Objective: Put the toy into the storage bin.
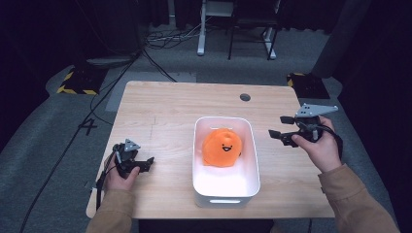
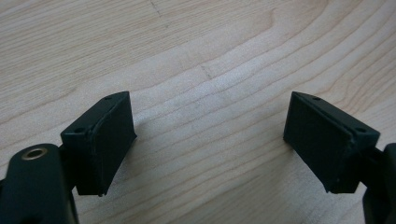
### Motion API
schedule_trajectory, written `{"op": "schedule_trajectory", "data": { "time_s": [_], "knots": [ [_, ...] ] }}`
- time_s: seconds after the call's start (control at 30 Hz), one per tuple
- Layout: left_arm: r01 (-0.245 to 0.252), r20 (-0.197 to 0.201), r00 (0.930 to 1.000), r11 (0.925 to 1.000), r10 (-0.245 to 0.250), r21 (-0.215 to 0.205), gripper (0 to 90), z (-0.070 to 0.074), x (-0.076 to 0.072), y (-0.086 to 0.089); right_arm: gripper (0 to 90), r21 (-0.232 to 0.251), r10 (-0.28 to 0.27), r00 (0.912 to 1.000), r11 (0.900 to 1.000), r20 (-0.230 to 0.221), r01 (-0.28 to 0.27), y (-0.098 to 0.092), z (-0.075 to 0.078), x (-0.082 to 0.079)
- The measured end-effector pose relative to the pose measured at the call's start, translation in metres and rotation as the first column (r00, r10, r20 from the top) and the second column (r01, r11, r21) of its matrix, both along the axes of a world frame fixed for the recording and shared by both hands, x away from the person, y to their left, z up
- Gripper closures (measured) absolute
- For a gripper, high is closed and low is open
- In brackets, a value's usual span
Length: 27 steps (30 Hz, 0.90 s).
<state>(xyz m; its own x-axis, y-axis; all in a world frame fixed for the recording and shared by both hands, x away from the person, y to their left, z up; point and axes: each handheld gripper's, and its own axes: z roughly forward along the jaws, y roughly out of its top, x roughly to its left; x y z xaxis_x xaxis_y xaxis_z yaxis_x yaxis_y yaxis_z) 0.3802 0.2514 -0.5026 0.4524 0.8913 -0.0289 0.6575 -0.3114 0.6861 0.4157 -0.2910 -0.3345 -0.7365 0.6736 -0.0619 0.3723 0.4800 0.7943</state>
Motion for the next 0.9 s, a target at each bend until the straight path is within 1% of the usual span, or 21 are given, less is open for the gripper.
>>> {"op": "schedule_trajectory", "data": {
  "time_s": [0.03, 0.1, 0.13, 0.17, 0.2, 0.23, 0.27, 0.3, 0.33, 0.37, 0.4, 0.43, 0.5, 0.53, 0.7, 0.83, 0.9],
  "knots": [
    [0.000, 0.000, 1.0000, 1.0000, 0.000, 0.000, 16.7, 0.000, 0.000, 0.000, 24.3, -0.010, -0.002, 1.0000, 1.000, 0.003, 0.002, -0.003, -0.002, 0.000],
    [0.000, 0.000, 1.0000, 1.0000, 0.000, 0.000, 16.7, 0.000, 0.000, 0.000, 23.5, -0.002, -0.007, 0.9999, 1.000, -0.010, 0.007, -0.008, -0.006, 0.002],
    [0.000, 0.000, 1.0000, 1.0000, 0.000, 0.000, 16.7, 0.000, 0.000, 0.000, 22.5, -0.007, -0.016, 0.9998, 1.000, -0.013, 0.016, -0.010, -0.008, 0.002],
    [0.001, 0.001, 1.0000, 1.0000, 0.000, -0.002, 16.7, 0.000, 0.000, 0.000, 21.3, -0.022, -0.023, 0.9995, 1.000, -0.022, 0.022, -0.012, -0.010, 0.003],
    [0.000, 0.000, 1.0000, 1.0000, 0.000, 0.000, 16.7, 0.000, 0.000, 0.000, 21.3, -0.029, -0.031, 0.9993, 0.999, -0.020, 0.030, -0.014, -0.012, 0.004],
    [0.001, 0.000, 1.0000, 1.0000, -0.001, -0.002, 16.6, 0.000, 0.000, 0.000, 21.4, -0.020, -0.040, 0.9990, 0.999, -0.019, 0.039, -0.016, -0.014, 0.003],
    [0.000, 0.000, 1.0000, 1.0000, 0.000, 0.000, 16.6, 0.000, 0.000, 0.000, 21.3, -0.020, -0.036, 0.9992, 0.999, -0.020, 0.035, -0.019, -0.016, 0.004],
    [0.000, 0.000, 1.0000, 1.0000, 0.000, -0.001, 16.6, 0.000, 0.000, 0.000, 21.2, -0.011, -0.040, 0.9987, 0.999, -0.031, 0.039, -0.021, -0.019, 0.004],
    [0.000, 0.000, 1.0000, 1.0000, 0.000, 0.000, 16.6, 0.000, 0.000, 0.000, 21.0, -0.020, -0.038, 0.9987, 0.999, -0.033, 0.037, -0.024, -0.021, 0.004],
    [0.000, 0.000, 1.0000, 1.0000, 0.000, 0.000, 16.6, 0.000, 0.000, 0.000, 21.0, -0.015, -0.047, 0.9982, 0.999, -0.035, 0.047, -0.025, -0.024, 0.004],
    [0.000, 0.000, 1.0000, 1.0000, 0.000, 0.000, 16.6, 0.000, 0.000, 0.000, 21.0, -0.015, -0.044, 0.9982, 0.999, -0.040, 0.044, -0.028, -0.026, 0.004],
    [0.001, 0.000, 1.0000, 1.0000, -0.001, 0.000, 16.6, 0.000, 0.000, 0.000, 21.0, -0.002, -0.048, 0.9975, 0.999, -0.051, 0.048, -0.030, -0.029, 0.004],
    [0.002, 0.000, 1.0000, 1.0000, -0.002, 0.001, 16.6, 0.000, 0.000, 0.000, 21.1, -0.003, -0.053, 0.9968, 0.999, -0.060, 0.053, -0.035, -0.035, 0.003],
    [0.000, 0.000, 1.0000, 1.0000, 0.000, 0.000, 16.6, 0.000, 0.000, 0.000, 21.1, 0.000, -0.061, 0.9960, 0.998, -0.066, 0.061, -0.036, -0.038, 0.003],
    [0.000, 0.000, 1.0000, 1.0000, 0.000, 0.000, 16.6, 0.000, 0.000, 0.000, 21.3, -0.008, -0.069, 0.9931, 0.998, -0.094, 0.069, -0.044, -0.056, 0.003],
    [0.001, 0.000, 1.0000, 1.0000, -0.001, 0.000, 16.6, 0.000, 0.000, 0.000, 21.4, -0.017, -0.086, 0.9904, 0.996, -0.108, 0.085, -0.050, -0.071, 0.004],
    [0.001, 0.000, 1.0000, 1.0000, -0.001, 0.000, 16.6, 0.000, 0.000, 0.000, 21.4, -0.024, -0.093, 0.9905, 0.996, -0.102, 0.091, -0.053, -0.078, 0.005]
  ]
}}
